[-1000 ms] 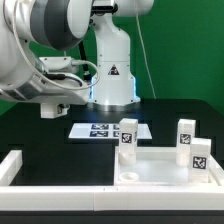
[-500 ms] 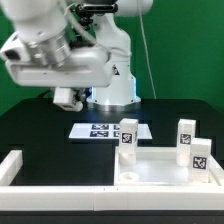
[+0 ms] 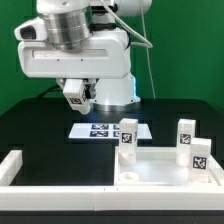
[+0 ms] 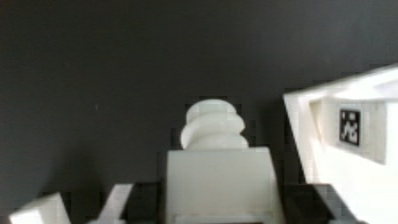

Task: Assemble square table

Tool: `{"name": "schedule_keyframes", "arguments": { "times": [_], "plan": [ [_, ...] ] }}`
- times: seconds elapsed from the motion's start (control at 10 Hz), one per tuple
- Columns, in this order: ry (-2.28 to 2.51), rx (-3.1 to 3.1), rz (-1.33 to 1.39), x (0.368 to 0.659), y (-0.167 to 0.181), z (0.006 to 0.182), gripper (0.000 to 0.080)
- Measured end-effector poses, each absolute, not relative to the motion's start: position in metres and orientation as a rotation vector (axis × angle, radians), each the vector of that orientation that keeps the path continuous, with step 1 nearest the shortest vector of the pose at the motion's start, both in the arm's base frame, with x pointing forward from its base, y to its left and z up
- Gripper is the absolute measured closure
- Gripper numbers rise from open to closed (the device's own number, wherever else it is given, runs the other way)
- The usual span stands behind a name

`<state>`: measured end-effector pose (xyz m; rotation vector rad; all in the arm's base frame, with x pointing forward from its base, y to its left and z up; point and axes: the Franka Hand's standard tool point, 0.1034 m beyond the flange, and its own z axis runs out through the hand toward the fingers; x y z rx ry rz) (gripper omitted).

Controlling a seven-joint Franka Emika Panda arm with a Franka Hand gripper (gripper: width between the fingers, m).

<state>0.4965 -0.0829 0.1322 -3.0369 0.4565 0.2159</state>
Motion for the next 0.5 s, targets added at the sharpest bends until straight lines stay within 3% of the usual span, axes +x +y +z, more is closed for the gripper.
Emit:
{"name": "schedule_keyframes", "arguments": {
  "times": [0.2,0.4,0.5],
  "plan": [
    [0.496,-3.068,-0.021,0.517,-0.051,0.142,0.0511],
    [0.494,-3.096,-0.369,0.568,-0.017,0.156,0.0511],
    [0.462,-3.1,-0.437,0.578,-0.009,0.157,0.0511]
  ]
}}
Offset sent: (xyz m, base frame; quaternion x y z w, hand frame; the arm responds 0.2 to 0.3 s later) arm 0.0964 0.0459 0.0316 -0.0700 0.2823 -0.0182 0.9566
